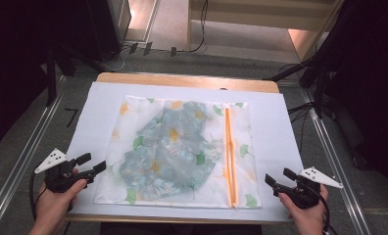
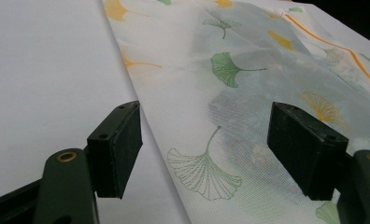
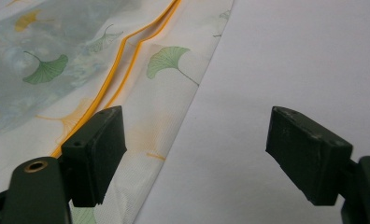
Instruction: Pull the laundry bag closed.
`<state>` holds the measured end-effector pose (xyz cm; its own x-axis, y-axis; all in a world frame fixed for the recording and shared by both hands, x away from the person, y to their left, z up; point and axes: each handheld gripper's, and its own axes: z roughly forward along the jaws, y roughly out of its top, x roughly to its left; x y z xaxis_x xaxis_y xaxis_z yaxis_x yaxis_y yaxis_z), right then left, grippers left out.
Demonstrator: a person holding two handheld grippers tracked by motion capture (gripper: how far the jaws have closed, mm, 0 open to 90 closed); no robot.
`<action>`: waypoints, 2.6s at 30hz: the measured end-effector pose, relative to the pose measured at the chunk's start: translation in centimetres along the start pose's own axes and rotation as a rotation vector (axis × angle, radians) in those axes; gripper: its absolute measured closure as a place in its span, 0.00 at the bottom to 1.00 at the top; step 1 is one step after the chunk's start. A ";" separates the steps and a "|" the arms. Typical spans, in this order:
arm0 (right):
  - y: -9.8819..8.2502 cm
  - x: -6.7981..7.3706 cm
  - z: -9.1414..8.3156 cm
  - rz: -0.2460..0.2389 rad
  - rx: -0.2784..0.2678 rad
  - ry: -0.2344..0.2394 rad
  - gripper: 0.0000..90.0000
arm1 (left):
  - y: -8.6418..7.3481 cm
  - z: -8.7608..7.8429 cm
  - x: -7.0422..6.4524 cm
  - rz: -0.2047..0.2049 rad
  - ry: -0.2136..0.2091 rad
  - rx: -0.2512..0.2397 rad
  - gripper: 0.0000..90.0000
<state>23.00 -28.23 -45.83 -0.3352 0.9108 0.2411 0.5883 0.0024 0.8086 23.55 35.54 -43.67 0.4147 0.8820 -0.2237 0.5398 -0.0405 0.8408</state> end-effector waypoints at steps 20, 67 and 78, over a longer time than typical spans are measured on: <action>-0.5 2.6 0.7 -0.085 0.003 0.157 0.67 | 0.1 3.5 -5.1 0.018 -0.153 0.090 0.96; -3.2 5.9 1.7 -0.151 0.263 0.449 0.96 | -2.9 16.3 -25.6 0.295 -0.503 0.359 1.00; -4.2 7.5 2.0 -0.358 0.261 0.398 0.85 | -2.9 16.5 -25.3 0.265 -0.523 0.366 1.00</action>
<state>19.46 -20.55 -48.45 -0.7664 0.6102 0.2008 0.5322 0.4283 0.7303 23.61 5.61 -48.56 0.8158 0.4822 -0.3194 0.5460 -0.4601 0.7001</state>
